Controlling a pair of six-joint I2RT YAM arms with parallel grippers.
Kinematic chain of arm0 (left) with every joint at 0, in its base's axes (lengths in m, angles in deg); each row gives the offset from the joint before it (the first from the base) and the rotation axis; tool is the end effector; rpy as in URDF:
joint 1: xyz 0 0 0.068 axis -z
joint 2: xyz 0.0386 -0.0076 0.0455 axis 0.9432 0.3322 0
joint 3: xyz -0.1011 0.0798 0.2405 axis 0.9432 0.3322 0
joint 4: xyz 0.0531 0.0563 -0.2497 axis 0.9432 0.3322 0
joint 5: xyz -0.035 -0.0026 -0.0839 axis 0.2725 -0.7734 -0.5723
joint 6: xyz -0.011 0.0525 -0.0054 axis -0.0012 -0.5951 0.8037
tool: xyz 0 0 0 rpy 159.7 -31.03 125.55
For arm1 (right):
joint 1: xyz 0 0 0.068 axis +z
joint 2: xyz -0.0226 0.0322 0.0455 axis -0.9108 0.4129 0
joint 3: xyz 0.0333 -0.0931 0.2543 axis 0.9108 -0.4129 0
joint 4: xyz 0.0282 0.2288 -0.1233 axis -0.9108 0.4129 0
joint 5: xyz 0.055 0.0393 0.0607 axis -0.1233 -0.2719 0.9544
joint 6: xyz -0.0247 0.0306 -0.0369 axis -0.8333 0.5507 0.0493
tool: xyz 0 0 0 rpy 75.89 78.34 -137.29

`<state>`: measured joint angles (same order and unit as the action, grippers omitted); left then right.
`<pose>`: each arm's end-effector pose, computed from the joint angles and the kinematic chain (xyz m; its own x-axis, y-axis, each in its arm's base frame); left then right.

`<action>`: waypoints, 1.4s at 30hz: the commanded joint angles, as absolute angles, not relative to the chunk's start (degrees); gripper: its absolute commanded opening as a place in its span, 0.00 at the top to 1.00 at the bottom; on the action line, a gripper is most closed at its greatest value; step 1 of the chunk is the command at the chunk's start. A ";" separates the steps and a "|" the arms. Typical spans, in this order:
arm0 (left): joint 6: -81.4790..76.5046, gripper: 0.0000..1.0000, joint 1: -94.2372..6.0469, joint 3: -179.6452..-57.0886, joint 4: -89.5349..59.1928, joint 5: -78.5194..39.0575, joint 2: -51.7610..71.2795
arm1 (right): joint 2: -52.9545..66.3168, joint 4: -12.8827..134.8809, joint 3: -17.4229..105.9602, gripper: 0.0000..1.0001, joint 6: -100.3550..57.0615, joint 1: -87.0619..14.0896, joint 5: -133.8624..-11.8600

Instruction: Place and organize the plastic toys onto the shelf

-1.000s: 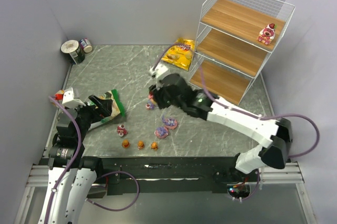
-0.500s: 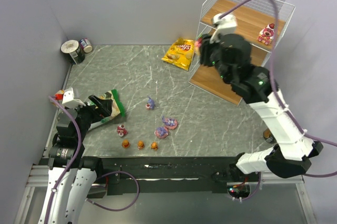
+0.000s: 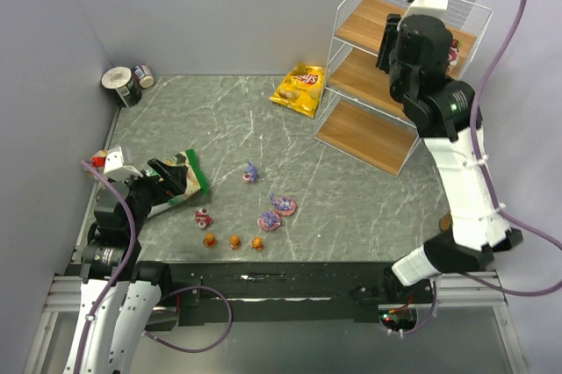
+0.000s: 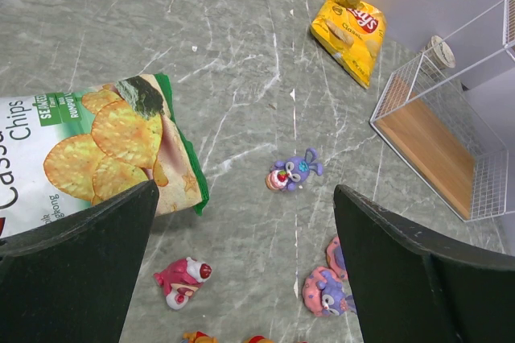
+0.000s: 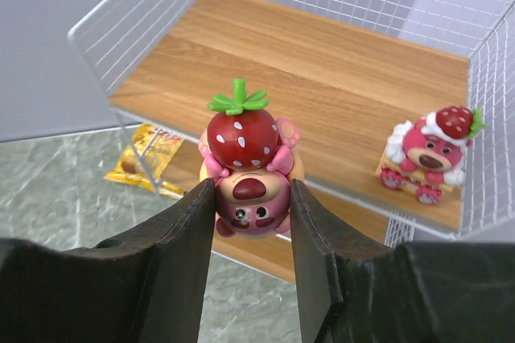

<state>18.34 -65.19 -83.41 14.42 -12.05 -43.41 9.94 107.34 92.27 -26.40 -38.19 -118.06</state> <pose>0.1033 -0.0102 0.3109 -0.2379 -0.5159 -0.8230 -0.0277 0.8505 -0.5252 0.2290 0.0944 0.5642 -0.1117 -0.0259 -0.9934 0.1753 0.9835 -0.0453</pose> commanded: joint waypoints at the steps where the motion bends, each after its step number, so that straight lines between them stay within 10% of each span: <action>1: 18.89 0.04 -65.50 -83.81 13.56 -11.91 -43.32 | 14.53 112.32 101.33 1.00 -21.88 -40.47 -119.96; 42: 19.15 0.04 -65.50 -83.73 13.48 -12.08 -42.88 | 26.23 119.38 109.52 0.97 -13.35 -48.38 -121.37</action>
